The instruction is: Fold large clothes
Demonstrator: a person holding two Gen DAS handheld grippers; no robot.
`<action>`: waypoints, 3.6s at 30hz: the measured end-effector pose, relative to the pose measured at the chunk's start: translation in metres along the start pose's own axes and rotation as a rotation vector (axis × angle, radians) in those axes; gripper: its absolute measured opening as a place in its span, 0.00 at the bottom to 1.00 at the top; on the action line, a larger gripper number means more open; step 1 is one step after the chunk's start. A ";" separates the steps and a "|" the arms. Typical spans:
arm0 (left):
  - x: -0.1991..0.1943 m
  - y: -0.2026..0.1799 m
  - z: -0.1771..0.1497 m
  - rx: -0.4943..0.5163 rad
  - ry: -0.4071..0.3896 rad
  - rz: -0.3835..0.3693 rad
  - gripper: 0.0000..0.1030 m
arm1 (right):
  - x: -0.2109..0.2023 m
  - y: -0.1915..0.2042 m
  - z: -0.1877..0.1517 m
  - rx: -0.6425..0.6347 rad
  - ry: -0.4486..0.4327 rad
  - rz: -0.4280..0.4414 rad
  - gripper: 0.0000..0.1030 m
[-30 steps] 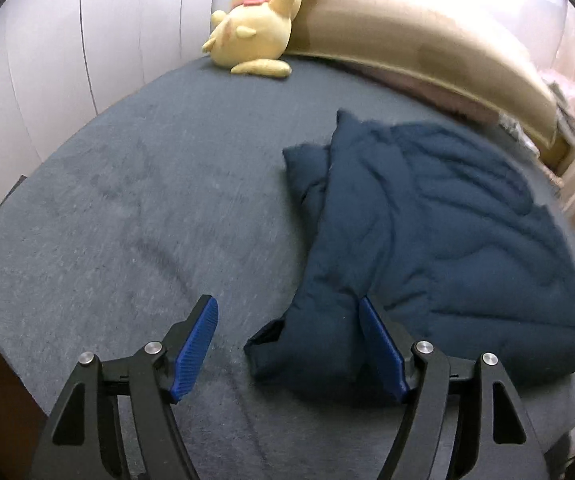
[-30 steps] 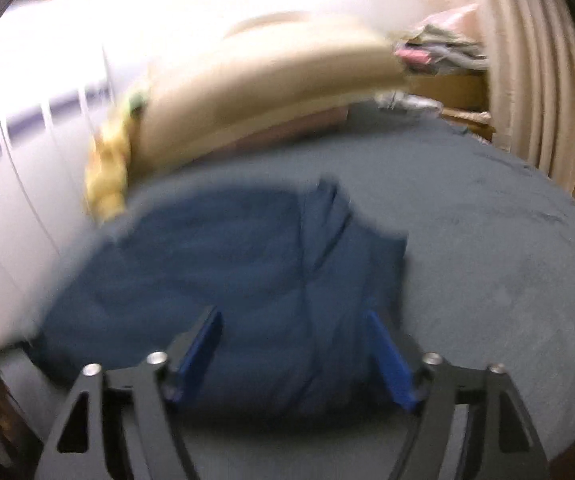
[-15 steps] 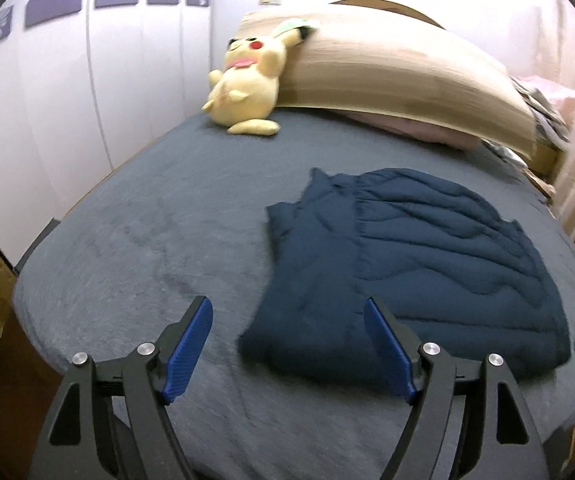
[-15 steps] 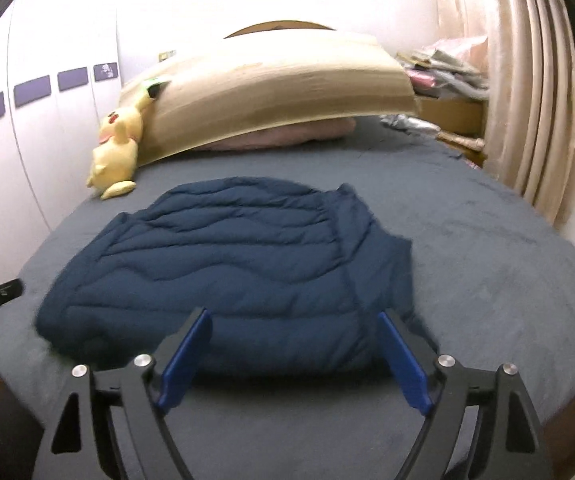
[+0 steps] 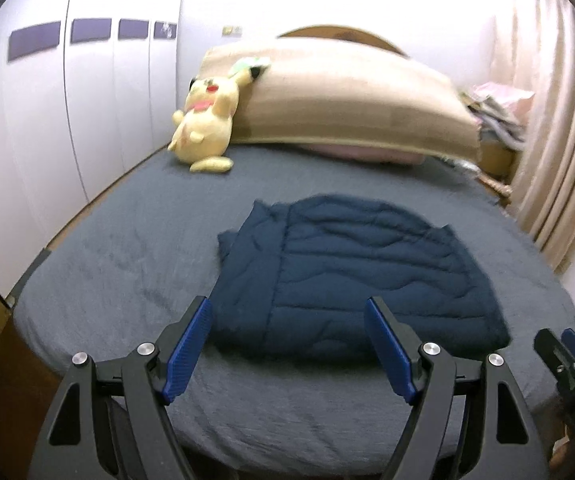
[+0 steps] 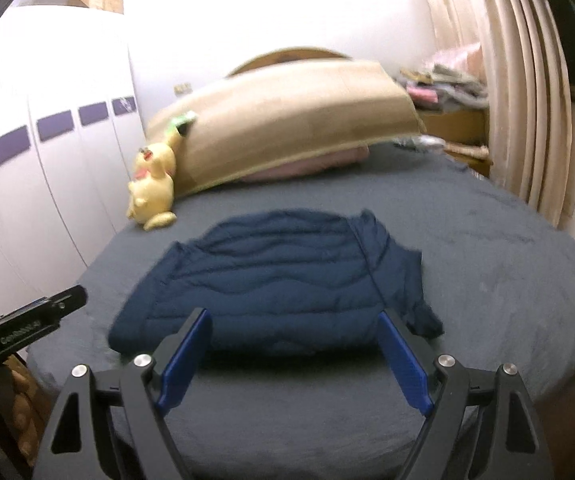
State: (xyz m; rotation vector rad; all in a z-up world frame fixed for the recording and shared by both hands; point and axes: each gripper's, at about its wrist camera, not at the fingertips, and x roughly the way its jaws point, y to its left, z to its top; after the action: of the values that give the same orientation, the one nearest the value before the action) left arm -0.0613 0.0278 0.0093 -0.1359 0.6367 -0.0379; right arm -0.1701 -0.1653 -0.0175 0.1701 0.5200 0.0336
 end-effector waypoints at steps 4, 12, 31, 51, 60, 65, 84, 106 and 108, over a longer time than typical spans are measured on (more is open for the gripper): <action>-0.028 -0.010 0.007 0.016 -0.052 -0.020 0.90 | -0.025 0.009 0.008 -0.007 -0.058 0.000 0.99; -0.019 -0.016 -0.014 0.074 -0.044 0.070 0.92 | 0.007 0.008 -0.012 -0.009 0.072 -0.018 0.99; -0.011 -0.021 -0.025 0.097 -0.038 0.127 0.92 | 0.007 -0.007 -0.017 0.006 0.061 -0.059 0.99; -0.003 -0.012 -0.030 0.058 -0.002 0.113 0.92 | -0.006 0.006 -0.016 -0.064 0.000 -0.049 0.99; -0.004 -0.017 -0.030 0.076 -0.004 0.116 0.92 | -0.011 0.004 -0.017 -0.063 -0.023 -0.050 0.99; -0.005 -0.018 -0.031 0.079 -0.008 0.118 0.92 | -0.012 0.003 -0.016 -0.066 -0.028 -0.057 0.99; -0.008 -0.014 -0.031 0.055 -0.019 0.118 0.92 | -0.010 0.006 -0.017 -0.070 -0.016 -0.066 0.99; -0.012 -0.020 -0.029 0.064 -0.021 0.082 0.92 | -0.010 0.005 -0.019 -0.062 -0.013 -0.080 0.99; -0.010 -0.021 -0.028 0.065 -0.012 0.074 0.92 | -0.010 0.005 -0.019 -0.063 -0.012 -0.081 0.99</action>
State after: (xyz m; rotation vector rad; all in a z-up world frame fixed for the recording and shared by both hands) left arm -0.0862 0.0049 -0.0046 -0.0497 0.6272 0.0137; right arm -0.1882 -0.1579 -0.0279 0.0875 0.5125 -0.0297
